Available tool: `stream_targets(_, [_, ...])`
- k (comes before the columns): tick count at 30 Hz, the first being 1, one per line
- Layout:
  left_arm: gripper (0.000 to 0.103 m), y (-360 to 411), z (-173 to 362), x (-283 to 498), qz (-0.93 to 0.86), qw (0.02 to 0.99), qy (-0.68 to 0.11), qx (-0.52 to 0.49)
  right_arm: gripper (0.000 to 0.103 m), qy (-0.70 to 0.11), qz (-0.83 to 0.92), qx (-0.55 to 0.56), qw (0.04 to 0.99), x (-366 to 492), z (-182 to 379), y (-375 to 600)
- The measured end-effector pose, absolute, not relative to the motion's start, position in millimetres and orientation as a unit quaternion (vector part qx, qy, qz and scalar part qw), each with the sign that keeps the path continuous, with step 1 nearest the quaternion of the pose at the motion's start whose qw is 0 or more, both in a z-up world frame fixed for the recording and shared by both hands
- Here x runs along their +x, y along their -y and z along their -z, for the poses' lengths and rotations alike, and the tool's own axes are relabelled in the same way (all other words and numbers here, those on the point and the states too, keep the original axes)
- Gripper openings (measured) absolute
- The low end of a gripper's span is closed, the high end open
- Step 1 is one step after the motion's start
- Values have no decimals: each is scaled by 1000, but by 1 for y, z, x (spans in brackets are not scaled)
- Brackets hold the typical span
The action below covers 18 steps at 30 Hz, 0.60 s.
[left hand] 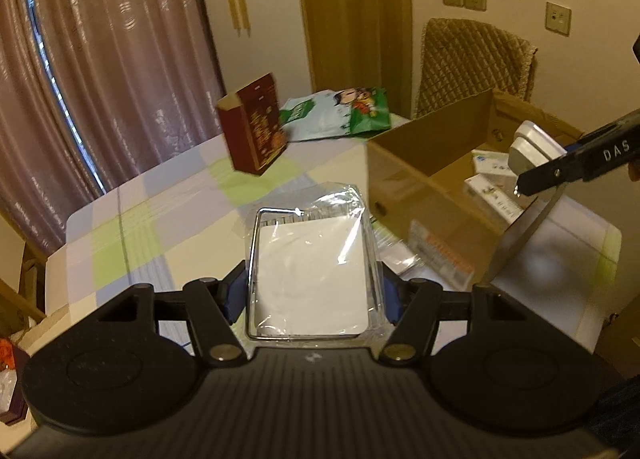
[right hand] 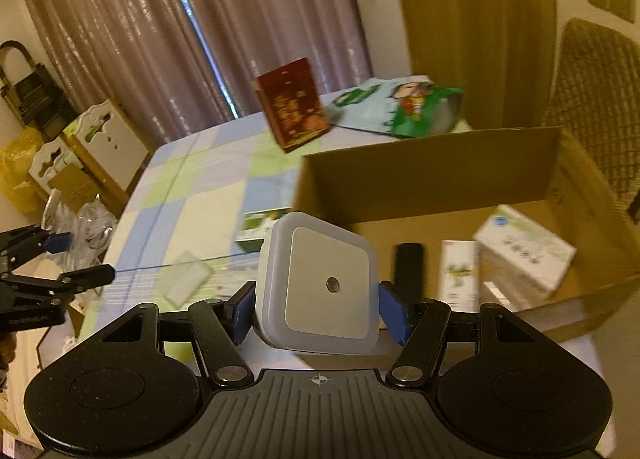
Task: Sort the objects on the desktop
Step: 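Carry the white pad with the left tool while the right tool carries the night light into the box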
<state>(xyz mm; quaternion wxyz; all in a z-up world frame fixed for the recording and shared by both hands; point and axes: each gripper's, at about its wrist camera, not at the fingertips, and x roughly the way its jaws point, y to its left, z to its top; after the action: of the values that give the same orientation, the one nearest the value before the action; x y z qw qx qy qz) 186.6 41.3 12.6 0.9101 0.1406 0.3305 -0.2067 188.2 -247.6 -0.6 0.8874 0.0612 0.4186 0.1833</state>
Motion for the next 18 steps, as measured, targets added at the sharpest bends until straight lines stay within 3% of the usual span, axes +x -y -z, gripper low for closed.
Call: stream_targets(18, [60, 74, -40, 204, 265, 902, -315, 126, 63, -417, -168, 61, 891, 217, -19, 374])
